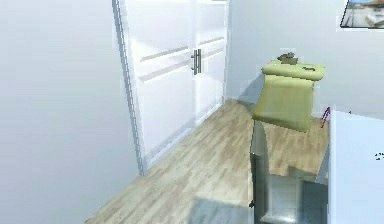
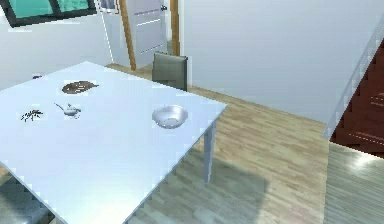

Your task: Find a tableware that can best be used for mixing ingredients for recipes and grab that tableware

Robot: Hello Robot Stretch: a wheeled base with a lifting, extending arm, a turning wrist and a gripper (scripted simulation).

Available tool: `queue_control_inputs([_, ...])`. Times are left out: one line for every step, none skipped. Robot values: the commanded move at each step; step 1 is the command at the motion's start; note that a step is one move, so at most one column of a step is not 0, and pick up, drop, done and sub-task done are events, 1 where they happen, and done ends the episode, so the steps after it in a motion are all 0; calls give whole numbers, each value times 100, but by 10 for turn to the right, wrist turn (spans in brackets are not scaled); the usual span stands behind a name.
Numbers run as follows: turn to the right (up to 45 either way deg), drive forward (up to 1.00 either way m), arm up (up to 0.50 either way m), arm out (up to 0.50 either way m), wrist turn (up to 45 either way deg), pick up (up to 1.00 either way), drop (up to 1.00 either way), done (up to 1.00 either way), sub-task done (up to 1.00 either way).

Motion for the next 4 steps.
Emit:
queue_control_inputs([0,0,38,0,0,0,0,0,0])
queue_control_inputs([0,0,0,50,0,0,0,0,0])
queue_control_inputs([0,0,0,0,450,0,0,0,0])
queue_control_inputs([0,0,0,0,450,0,0,0,0])
